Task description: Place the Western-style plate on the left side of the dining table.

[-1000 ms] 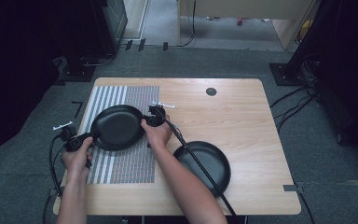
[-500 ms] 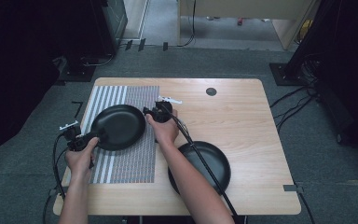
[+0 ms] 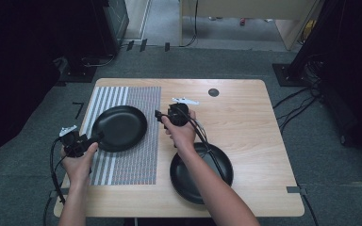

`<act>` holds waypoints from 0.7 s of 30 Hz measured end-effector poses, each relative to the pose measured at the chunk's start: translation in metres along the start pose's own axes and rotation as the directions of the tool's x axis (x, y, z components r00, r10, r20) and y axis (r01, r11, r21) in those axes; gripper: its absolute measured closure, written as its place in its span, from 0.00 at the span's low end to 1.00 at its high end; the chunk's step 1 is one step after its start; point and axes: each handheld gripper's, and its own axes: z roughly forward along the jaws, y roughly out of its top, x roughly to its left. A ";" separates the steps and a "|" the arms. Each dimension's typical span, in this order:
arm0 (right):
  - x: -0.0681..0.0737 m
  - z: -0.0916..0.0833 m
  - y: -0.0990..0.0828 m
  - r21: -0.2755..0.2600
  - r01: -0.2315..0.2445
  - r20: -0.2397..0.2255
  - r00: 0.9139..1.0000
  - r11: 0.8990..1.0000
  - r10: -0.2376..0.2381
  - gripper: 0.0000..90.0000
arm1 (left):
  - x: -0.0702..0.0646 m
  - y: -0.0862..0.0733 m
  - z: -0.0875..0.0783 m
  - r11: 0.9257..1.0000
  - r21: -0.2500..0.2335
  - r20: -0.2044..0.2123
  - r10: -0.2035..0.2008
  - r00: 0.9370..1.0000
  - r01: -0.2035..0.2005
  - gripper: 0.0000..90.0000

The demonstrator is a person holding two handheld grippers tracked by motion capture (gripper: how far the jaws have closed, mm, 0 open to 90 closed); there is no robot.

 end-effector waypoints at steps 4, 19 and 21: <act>-0.009 -0.021 -0.004 0.042 0.088 0.030 0.996 0.995 -0.090 0.38 | -0.013 -0.006 -0.012 0.999 -0.009 0.007 0.033 0.999 -0.033 0.20; -0.050 -0.102 -0.031 0.008 0.132 0.024 0.991 0.991 -0.132 0.32 | -0.046 -0.025 -0.049 0.994 -0.019 0.086 0.106 0.991 -0.105 0.11; -0.053 -0.110 -0.035 0.002 0.140 0.025 0.990 0.990 -0.140 0.32 | -0.049 -0.026 -0.052 0.993 -0.027 0.084 0.118 0.990 -0.116 0.11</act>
